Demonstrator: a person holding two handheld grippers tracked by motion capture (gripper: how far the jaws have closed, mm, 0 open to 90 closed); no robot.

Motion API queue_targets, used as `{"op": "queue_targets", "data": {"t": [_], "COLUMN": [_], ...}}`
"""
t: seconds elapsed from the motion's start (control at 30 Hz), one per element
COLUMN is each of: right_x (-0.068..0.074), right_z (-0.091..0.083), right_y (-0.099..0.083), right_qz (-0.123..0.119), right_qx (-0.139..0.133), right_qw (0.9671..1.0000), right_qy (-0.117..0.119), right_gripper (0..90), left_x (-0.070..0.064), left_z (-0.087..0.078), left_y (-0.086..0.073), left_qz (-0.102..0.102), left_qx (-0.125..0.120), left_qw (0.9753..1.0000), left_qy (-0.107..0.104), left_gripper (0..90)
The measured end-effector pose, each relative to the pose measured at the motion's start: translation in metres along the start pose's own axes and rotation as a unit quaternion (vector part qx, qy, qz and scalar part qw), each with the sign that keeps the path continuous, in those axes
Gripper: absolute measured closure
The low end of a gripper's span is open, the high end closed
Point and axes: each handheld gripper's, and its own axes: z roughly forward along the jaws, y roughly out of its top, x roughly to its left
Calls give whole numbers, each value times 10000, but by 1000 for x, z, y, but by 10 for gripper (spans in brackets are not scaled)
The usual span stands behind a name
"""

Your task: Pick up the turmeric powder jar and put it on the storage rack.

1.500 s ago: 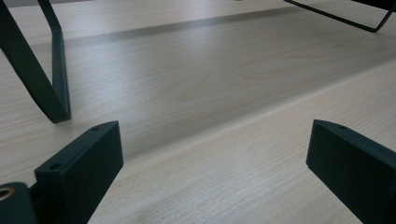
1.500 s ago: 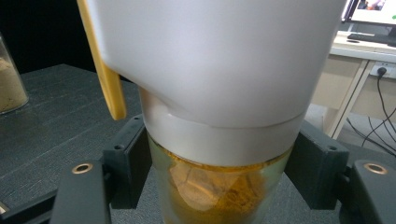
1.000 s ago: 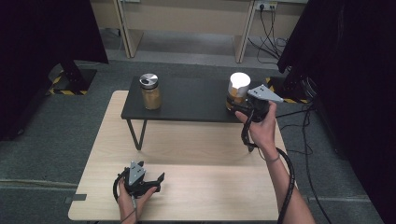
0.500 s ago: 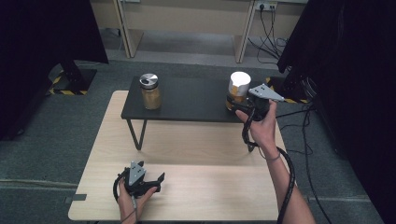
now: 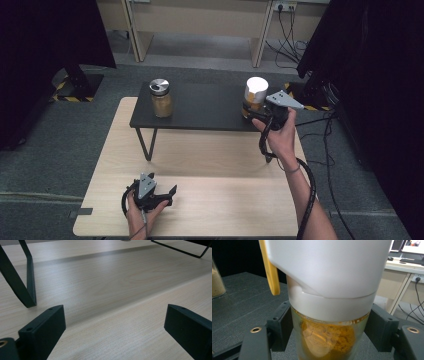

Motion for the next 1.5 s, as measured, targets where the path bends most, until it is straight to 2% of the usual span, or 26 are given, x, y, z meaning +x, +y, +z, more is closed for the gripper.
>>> {"op": "queue_targets", "data": {"t": [0.2,0.47,0.63,0.67,0.73,0.8,0.9,1.0,1.27,1.5], "right_x": [1,0,2,2,3,3,8,10,15,21], "right_z": [0,0,0,2,1,0,-6,-11,-24,-46], "right_y": [-2,-6,-5,-4,-9,-10,-10,-8,-11,-21], "right_qz": [-12,96,14,31,138,130,-7,-73,-70,-131], "right_qx": [-35,-107,-43,96,-6,-32,-42,-46,49,54], "right_qw": [10000,9999,10000,9999,9998,9998,9998,9998,9997,9997], "right_qy": [-33,-41,-88,-96,-155,-171,-195,-186,-230,-186], "right_gripper": [304,303,292,248,203,180,69,9,3,3], "left_x": [0,1,1,1,1,1,1,1,2,2], "left_z": [0,0,0,0,0,0,0,0,0,0], "left_y": [0,0,0,0,0,0,0,0,-1,-1], "left_qz": [0,-4,-23,-29,-36,-37,-37,-40,-59,-74], "left_qx": [-1,-3,-3,1,-10,-10,-12,-14,-38,-33], "left_qw": [10000,10000,10000,10000,10000,10000,10000,10000,10000,10000], "left_qy": [-7,-11,-12,-15,-15,-14,-13,-12,-13,-11], "left_gripper": [26,26,26,25,24,25,24,24,25,24]}}
